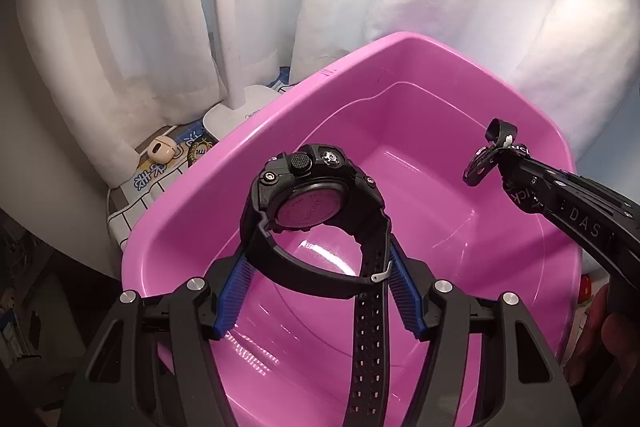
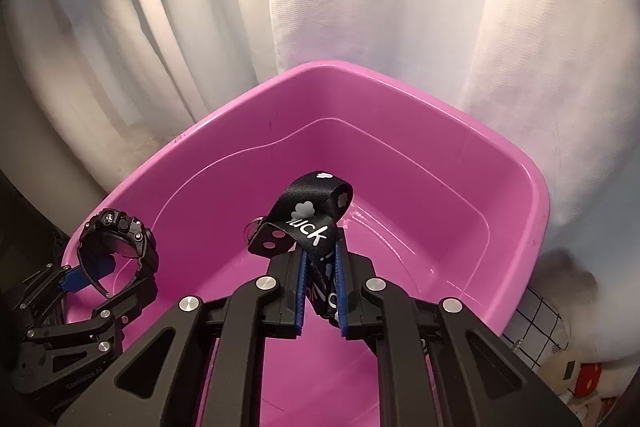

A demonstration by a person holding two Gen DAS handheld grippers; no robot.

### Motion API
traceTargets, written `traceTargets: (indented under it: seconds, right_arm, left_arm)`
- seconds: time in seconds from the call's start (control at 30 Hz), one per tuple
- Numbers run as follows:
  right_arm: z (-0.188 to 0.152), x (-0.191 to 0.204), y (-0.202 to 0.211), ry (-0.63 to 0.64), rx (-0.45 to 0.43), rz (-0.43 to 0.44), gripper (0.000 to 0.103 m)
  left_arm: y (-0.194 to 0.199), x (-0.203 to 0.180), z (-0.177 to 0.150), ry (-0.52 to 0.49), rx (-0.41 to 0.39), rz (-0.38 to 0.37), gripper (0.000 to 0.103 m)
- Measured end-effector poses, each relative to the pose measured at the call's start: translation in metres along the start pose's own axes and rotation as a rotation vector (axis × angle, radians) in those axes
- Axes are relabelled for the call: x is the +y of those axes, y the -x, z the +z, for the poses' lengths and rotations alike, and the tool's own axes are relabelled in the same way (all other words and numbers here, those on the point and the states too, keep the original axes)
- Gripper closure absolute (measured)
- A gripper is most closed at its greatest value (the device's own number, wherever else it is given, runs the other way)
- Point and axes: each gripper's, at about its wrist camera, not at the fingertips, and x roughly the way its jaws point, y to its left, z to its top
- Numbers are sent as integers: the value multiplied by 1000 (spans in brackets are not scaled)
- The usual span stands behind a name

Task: Organize jewelry
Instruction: 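Carry both items over the pink tub and open both tools to drop them, then withdraw both open tools from the tub back over the table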

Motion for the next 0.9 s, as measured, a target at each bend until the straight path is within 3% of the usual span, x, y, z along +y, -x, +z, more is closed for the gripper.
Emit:
traceTargets:
  seconds: [0.07, 0.13, 0.2, 0.27, 0.9]
  right_arm:
    - [-1, -2, -1, -9, 0, -13, 59]
    - [1, -5, -2, -25, -4, -17, 48]
    - [2, -7, -1, -37, -10, -22, 48]
    - [2, -7, 2, -36, -12, -30, 48]
    - [-13, -2, 25, -48, -49, -48, 47]
  left_arm:
    - [-3, 3, 0, 5, 15, 8, 40]
    - [-1, 4, 0, 5, 2, 23, 36]
    - [4, 4, 1, -3, -29, 40, 20]
    - [9, 4, 2, -5, -50, 41, 17]
    - [33, -7, -10, -10, -68, 29, 17]
